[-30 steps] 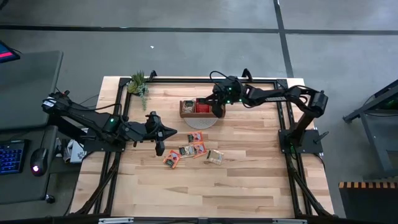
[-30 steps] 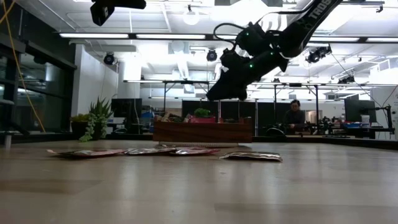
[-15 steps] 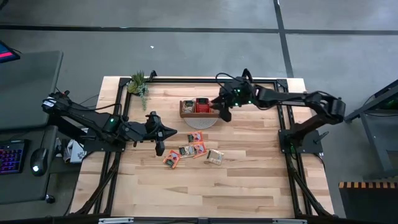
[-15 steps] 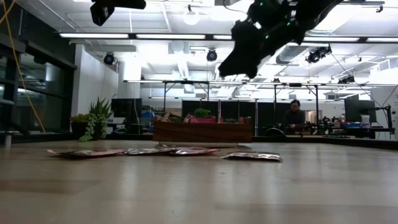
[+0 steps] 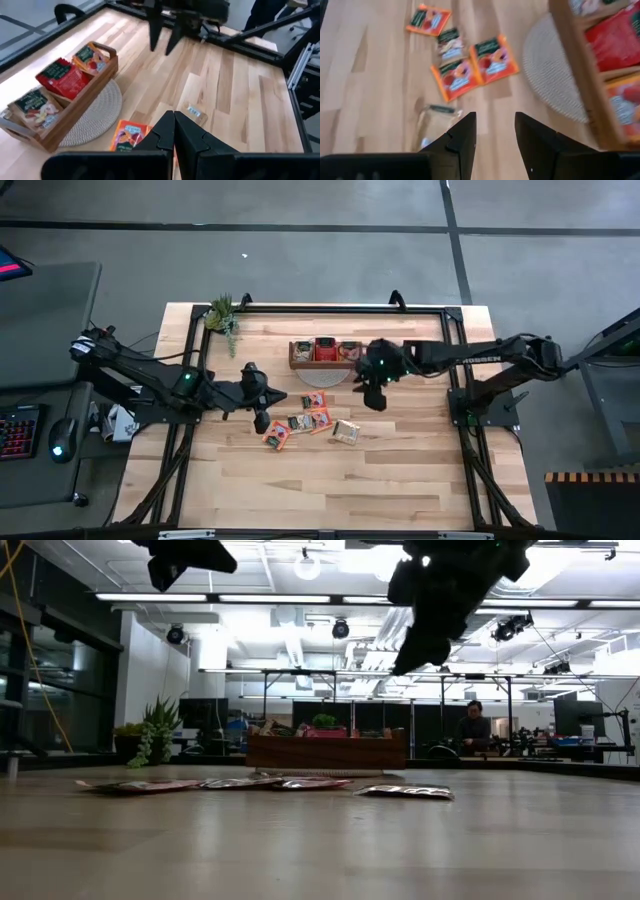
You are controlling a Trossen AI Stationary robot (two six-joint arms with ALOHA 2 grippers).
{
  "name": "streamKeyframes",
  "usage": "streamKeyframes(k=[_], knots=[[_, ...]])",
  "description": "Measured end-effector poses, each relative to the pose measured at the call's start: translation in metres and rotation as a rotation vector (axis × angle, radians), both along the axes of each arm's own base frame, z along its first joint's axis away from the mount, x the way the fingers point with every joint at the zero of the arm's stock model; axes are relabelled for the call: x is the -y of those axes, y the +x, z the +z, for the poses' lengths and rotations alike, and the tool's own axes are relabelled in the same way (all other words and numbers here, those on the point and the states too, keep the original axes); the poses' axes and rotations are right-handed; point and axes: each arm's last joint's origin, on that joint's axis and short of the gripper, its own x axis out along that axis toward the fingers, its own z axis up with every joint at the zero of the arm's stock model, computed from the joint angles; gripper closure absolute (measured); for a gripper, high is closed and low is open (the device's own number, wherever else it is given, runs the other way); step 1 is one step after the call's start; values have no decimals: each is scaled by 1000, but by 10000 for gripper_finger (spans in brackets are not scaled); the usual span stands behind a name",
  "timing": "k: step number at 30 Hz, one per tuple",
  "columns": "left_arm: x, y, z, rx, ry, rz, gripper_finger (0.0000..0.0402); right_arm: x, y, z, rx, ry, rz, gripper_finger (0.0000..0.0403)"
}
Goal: Pick & Place Tea
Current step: Put the brown tea bag in the left section of the wooden organizer
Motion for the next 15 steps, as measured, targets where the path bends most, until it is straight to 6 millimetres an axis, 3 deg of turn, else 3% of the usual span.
streamKeyframes(k=[5,15], knots=[[3,6,-4,-4,-8,-14,401,-25,4,-6,-40,6,33,272],[11,22,-24,-102,-10,-71,401,-68,18,-41,-160,15,62,272]])
